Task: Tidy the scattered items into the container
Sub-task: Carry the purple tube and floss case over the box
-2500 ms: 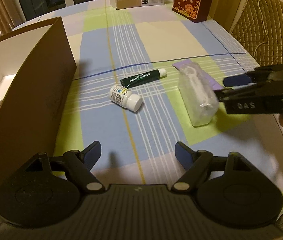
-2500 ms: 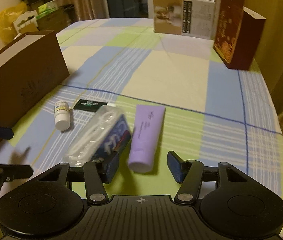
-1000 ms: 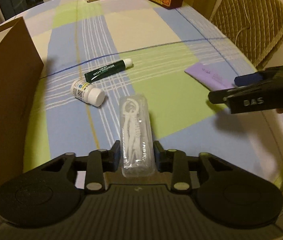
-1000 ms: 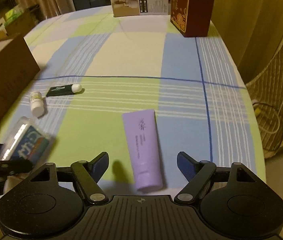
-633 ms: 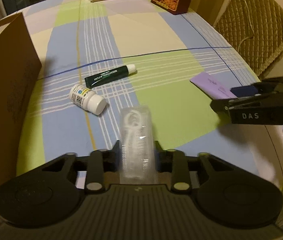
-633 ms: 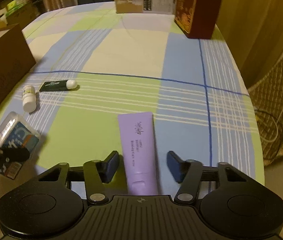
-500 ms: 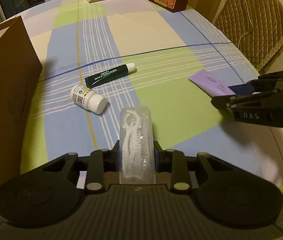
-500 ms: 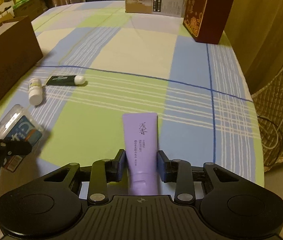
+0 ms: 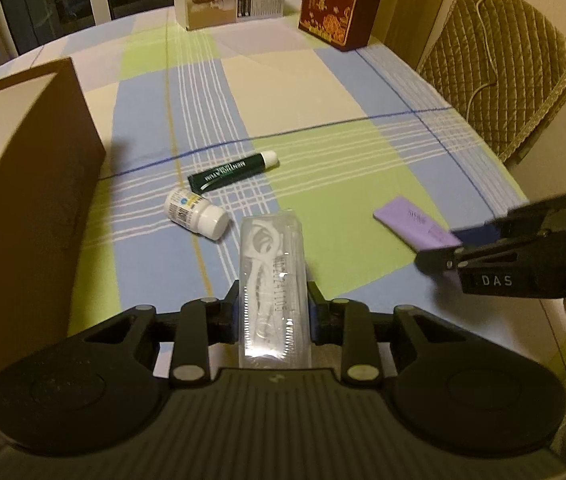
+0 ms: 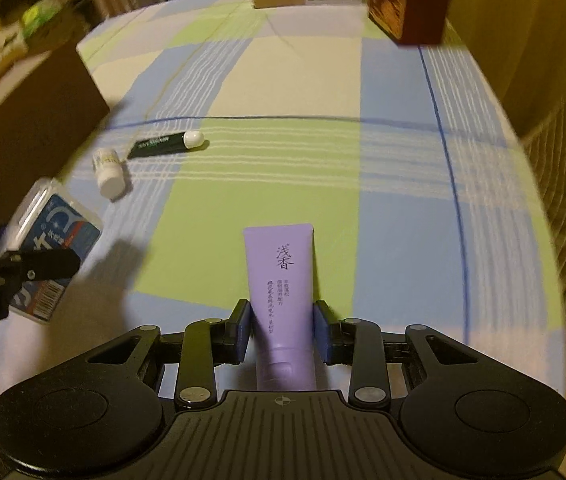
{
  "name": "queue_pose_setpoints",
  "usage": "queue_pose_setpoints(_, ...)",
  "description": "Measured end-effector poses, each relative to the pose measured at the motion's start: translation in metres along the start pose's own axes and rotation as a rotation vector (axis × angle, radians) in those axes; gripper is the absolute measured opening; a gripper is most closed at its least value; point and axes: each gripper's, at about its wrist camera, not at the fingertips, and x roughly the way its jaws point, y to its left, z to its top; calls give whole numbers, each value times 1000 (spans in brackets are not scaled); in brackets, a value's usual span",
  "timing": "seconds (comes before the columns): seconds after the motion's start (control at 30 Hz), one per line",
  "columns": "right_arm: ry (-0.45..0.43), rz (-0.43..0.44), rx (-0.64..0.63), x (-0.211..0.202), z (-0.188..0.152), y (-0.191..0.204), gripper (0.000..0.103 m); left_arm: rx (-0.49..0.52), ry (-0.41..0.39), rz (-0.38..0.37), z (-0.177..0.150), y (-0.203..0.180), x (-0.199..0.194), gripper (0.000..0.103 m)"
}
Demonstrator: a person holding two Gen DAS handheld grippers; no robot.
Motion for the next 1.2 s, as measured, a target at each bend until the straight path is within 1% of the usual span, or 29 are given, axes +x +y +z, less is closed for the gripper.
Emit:
queue_pose_setpoints(0.07,17,54,75,-3,-3,-2,36,-6,-18,-3,0,4,-9,25)
queue_pose_setpoints(0.17,24,102,140,-9,-7,0,35,-13,-54,-12,2,10,-26,25)
queue_pose_setpoints(0.27,9,147,193,-19,-8,5,35,-23,-93,-24,3,17,-44,25)
queue_pose_setpoints(0.37,-1,213,268,-27,-7,12,35,-37,-136,-32,4,26,-64,25)
queue_pose_setpoints(0.43,-7,258,307,-32,-3,18,35,-53,-154,-28,3,32,-74,25)
queue_pose_setpoints(0.5,-18,291,320,-37,3,27,35,-71,-173,-19,1,41,-85,25)
queue_pose_setpoints(0.7,-66,378,305,-57,28,57,35,-132,-239,11,-7,73,-119,25)
queue_pose_setpoints(0.9,-93,459,230,-67,56,106,35,-233,-299,82,-16,118,-151,25)
queue_pose_setpoints(1.0,-96,502,180,-66,71,139,35,-293,-308,131,-23,144,-163,25)
queue_pose_setpoints(1.2,-86,565,58,-58,91,205,35,-394,-290,237,-48,193,-179,25)
